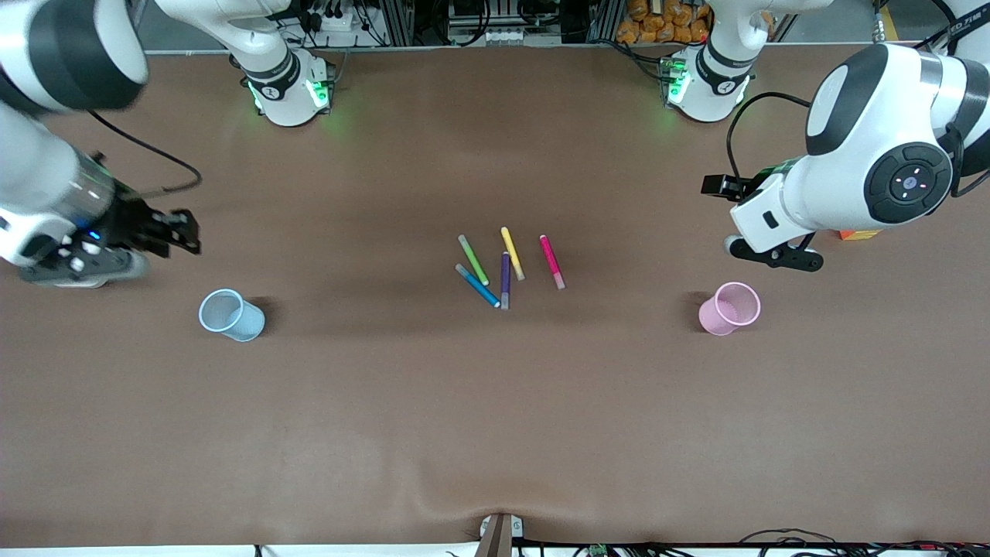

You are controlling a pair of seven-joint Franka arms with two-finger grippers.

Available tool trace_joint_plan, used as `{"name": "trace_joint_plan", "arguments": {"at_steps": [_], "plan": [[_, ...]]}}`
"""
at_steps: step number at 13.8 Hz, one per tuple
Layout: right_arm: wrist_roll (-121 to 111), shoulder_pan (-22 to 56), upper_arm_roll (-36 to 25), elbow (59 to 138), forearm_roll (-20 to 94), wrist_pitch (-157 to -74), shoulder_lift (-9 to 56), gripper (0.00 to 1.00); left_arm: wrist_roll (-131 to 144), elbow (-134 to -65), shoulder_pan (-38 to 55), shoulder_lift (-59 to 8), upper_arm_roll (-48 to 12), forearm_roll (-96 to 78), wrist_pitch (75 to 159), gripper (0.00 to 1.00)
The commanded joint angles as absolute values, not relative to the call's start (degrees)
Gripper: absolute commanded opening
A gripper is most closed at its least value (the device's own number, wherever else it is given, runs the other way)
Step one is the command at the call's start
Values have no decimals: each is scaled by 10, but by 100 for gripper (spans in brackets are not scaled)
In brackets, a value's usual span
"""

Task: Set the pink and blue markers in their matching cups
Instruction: 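Move the left gripper and the right gripper toward the marker cluster, then grasp the pink marker with the left gripper while the right grasps blue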

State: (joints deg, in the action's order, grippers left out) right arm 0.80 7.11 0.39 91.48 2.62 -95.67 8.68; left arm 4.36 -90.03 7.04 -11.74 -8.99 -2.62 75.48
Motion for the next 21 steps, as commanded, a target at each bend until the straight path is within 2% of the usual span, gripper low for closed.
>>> {"name": "trace_joint_plan", "arguments": {"at_steps": [1, 2, 7, 11, 14, 16, 18, 21], "plan": [[33, 99, 4, 915, 59, -999, 119, 90, 49, -888, 74, -127, -91, -35, 743, 100], [34, 113, 4, 921, 59, -1023, 127, 100, 49, -888, 74, -128, -91, -36, 744, 100], [34, 198, 4, 983, 61, -1127, 143, 100, 51, -886, 90, -152, -91, -35, 744, 100], [33, 267, 4, 981, 60, -1225, 202, 100, 54, -885, 119, -180, -91, -46, 745, 100], [33, 313, 4, 980, 60, -1326, 256, 100, 55, -847, 121, -215, -90, -77, 749, 100], [33, 333, 4, 980, 58, -1378, 282, 100, 81, -845, 120, -235, -90, -90, 756, 100], [33, 346, 4, 982, 55, -1428, 307, 100, 174, -848, 116, -250, -89, -126, 785, 100], [33, 359, 4, 980, 57, -1448, 338, 100, 282, -864, 125, -272, -90, -171, 832, 100]]}}
